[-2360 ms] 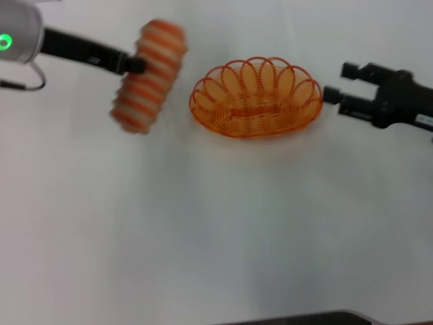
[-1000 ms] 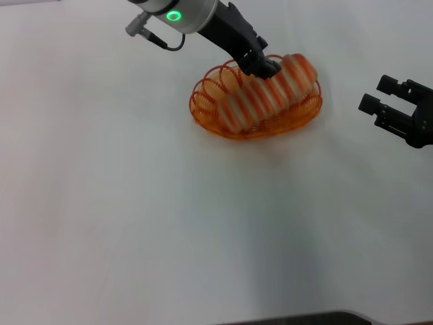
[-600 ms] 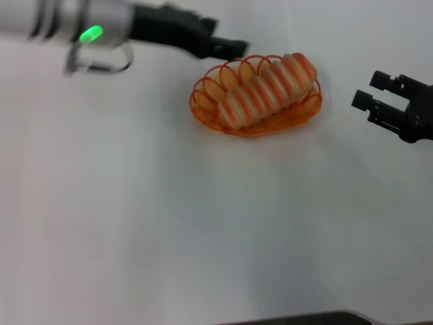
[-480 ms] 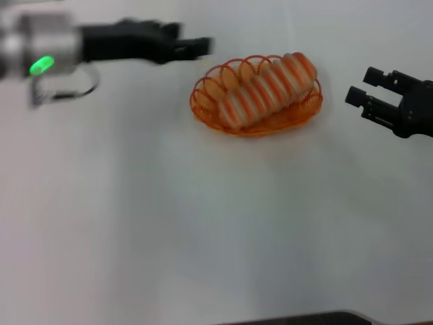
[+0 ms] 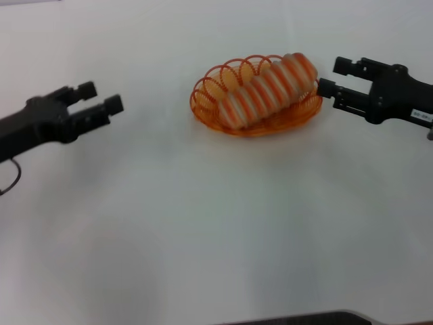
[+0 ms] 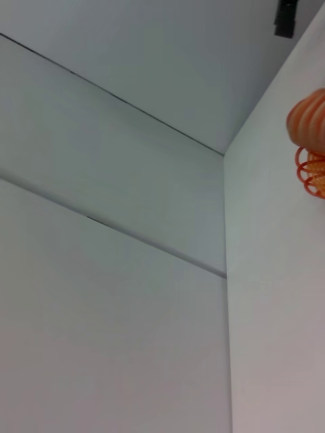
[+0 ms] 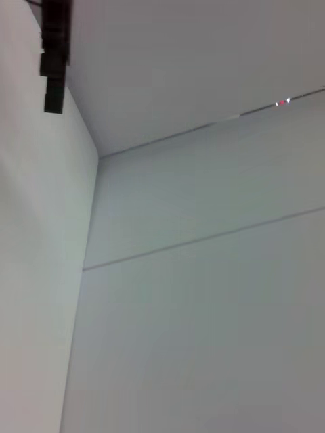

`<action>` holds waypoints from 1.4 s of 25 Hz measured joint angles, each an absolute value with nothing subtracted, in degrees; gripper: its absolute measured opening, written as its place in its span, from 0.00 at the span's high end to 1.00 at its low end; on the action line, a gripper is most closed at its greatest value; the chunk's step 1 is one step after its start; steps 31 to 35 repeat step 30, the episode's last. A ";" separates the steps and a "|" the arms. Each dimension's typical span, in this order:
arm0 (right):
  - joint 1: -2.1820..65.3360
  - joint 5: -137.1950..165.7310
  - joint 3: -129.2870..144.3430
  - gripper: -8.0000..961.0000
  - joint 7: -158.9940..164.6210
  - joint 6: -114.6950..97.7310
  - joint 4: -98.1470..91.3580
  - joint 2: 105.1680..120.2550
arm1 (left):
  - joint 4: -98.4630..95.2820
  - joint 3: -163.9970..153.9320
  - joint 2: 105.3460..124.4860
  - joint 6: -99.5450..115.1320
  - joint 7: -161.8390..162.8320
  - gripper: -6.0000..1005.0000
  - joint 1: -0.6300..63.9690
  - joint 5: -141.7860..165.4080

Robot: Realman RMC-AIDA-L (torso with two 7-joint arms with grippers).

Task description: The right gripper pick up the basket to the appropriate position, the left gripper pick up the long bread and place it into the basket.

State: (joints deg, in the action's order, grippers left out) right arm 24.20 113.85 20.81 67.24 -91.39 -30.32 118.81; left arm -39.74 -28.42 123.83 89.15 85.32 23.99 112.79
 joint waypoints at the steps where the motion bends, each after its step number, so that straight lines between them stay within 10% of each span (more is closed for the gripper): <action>1: 24.50 113.89 21.23 0.31 67.69 -91.34 -30.34 118.77 | -39.47 -28.37 123.86 89.18 84.54 0.20 23.40 112.81; 35: 26.50 113.88 24.26 0.31 69.70 -89.41 -30.54 118.64 | -38.89 -27.98 122.98 88.03 84.15 0.21 24.60 114.09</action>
